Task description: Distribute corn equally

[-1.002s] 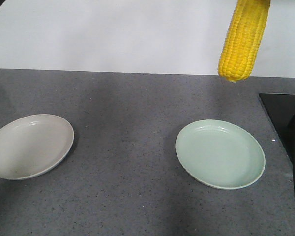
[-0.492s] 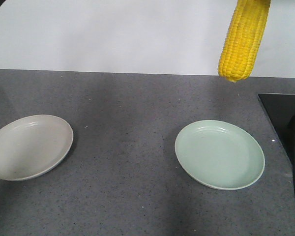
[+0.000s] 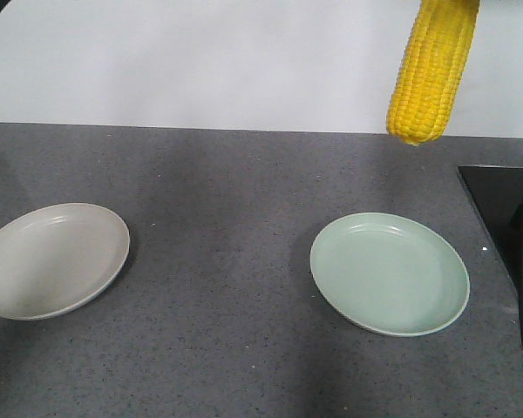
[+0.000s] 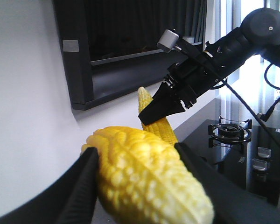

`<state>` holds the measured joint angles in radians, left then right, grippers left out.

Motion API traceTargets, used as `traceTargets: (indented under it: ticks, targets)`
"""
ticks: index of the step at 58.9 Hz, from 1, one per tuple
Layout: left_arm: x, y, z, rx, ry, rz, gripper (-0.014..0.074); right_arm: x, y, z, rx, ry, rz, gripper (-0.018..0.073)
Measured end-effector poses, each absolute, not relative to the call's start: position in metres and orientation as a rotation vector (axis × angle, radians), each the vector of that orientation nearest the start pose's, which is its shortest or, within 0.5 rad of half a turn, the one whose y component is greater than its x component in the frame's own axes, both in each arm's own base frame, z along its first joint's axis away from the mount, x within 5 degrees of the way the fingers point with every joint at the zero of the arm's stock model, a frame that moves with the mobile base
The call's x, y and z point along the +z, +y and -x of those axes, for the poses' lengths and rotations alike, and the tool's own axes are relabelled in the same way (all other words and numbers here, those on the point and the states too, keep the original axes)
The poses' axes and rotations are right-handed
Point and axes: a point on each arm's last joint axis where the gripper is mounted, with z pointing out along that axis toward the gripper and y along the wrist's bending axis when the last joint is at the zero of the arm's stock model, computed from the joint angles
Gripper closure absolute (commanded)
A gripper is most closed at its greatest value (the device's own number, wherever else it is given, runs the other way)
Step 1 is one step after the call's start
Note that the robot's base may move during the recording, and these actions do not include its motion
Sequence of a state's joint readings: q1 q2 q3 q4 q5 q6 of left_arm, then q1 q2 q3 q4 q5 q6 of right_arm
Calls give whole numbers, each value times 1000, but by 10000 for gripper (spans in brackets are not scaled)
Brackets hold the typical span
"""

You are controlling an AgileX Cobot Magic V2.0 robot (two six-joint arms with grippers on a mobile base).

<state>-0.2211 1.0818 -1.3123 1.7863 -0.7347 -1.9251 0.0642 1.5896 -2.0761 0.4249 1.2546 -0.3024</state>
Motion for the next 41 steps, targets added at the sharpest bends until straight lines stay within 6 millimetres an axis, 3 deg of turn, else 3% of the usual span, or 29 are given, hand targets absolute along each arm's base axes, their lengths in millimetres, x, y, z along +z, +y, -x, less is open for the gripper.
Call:
traceTargets:
  ticks: [41]
  targets:
    - [498,-102,-183,-745,1350,-698,603,508,55,-306,392,2140,464,567]
